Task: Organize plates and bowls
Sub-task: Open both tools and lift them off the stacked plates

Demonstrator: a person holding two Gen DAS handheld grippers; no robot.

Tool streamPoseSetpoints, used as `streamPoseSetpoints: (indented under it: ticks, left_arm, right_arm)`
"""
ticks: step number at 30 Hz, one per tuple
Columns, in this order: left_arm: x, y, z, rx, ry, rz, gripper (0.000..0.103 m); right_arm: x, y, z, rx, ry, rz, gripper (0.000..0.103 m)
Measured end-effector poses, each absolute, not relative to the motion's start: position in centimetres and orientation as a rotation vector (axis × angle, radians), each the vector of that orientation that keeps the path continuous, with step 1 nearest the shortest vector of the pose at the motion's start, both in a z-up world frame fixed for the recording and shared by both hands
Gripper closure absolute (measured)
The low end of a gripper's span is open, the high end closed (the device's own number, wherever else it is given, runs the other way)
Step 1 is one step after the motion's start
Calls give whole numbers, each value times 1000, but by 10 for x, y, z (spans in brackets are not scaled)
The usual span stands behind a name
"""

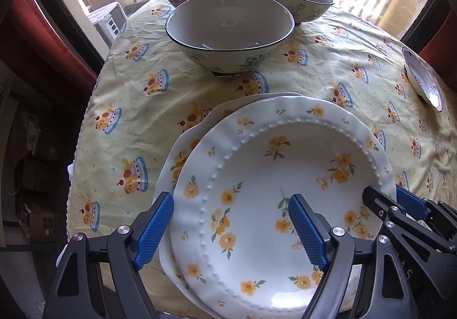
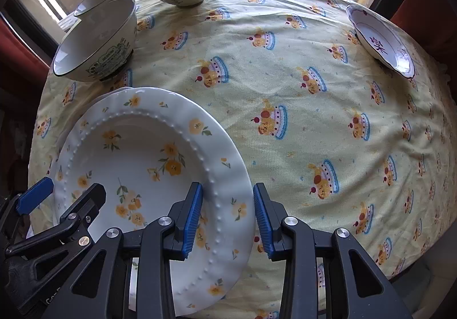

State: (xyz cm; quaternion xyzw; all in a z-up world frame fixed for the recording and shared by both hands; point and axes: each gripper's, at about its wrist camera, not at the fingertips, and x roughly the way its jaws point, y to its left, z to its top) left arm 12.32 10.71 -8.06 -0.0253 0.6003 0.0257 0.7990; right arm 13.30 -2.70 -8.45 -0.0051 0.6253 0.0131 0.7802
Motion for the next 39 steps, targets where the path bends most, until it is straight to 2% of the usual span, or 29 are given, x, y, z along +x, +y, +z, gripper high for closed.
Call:
streamPoseSetpoints:
  ticks: [20,23,30,39]
  left_arm:
    - [114,114,-71,5,1277,-13,21]
    - [114,112,-64,8,1262,-16,21]
    - [118,106,-45,-14,1216,0,20]
    - [129,69,-22,-20,1158,-1,16]
  right_arm:
    - [128,-25,-80,98,1342,-7,62]
    - [125,-26,-69,86,1319,-7,59]
    - [123,-43,-40,87,1228,-18,40]
    - [131,-85,-13,98,1152,-14,37]
